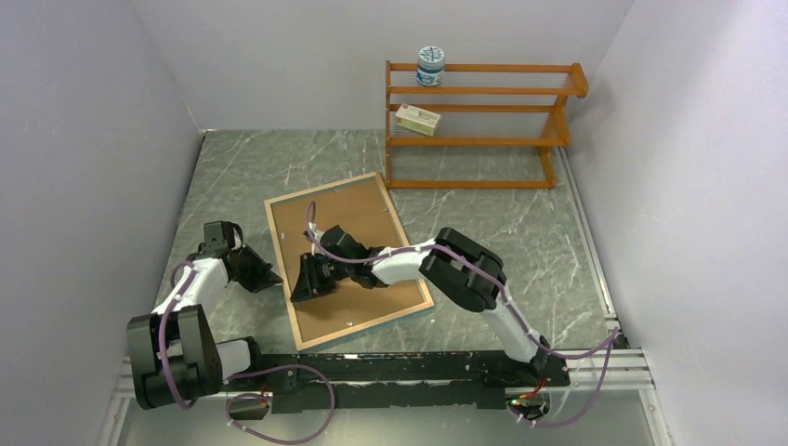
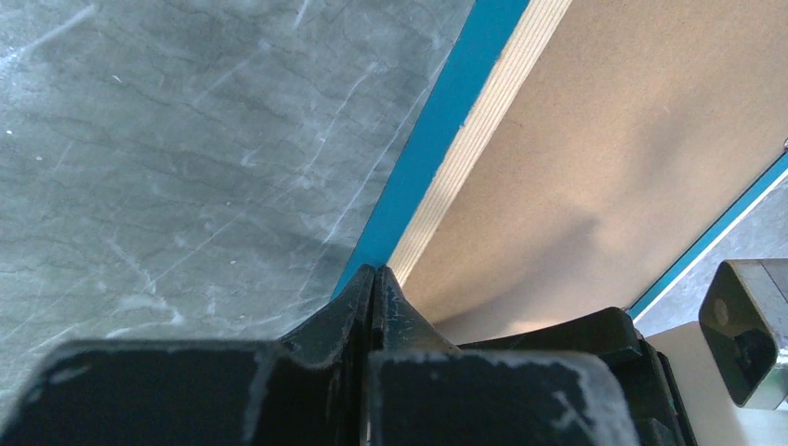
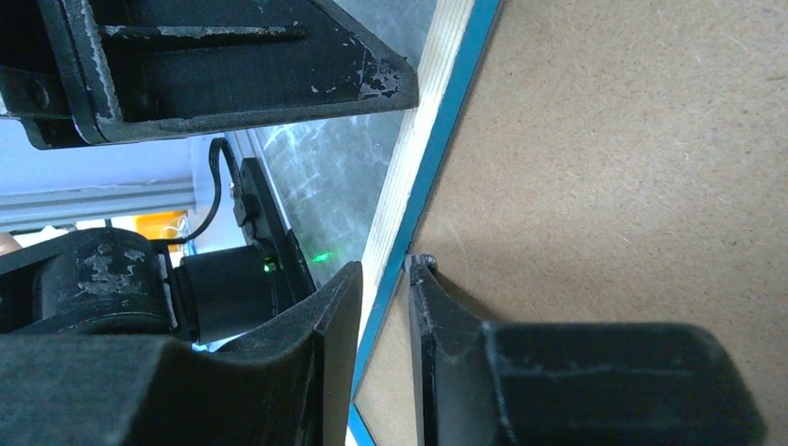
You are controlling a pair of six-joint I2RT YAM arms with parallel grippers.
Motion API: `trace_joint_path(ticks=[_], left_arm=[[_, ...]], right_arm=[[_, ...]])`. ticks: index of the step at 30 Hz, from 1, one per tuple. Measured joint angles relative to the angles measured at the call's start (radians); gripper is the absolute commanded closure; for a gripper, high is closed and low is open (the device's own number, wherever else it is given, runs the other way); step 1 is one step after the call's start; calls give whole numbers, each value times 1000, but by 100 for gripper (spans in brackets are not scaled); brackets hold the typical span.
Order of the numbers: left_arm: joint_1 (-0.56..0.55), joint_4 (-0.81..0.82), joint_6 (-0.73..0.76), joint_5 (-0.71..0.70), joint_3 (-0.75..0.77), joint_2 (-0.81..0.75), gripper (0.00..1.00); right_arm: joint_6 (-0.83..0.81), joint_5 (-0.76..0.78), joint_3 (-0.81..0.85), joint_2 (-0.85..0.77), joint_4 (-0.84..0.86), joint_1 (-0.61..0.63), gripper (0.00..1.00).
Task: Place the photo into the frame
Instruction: Install the photo frame at the center of the board.
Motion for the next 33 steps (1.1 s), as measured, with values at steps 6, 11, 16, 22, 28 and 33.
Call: trace_joint_path(ticks=[6,11,16,22,28,33], left_arm=[[0,1,0,-2,1,1,94],[0,0,1,-23,16,10,93],[-6,2,-1,-51,24,11,87],[-6,1,-7,-89,29,5,69],[-6,13,-11,-84,29,-4,53],[-6,55,-11,-56,28,8,55]], right_arm=[[-28,-21,-1,2,23,0,56],[-55,-20,-19,2,90,6,49],[-77,13,-84,-42,144,10,42],[-91,76,-166,-182,95,-23,47],[-76,115,-129,-219,25,-126,53],[-66,128,-67,-199,-80,-203,54]])
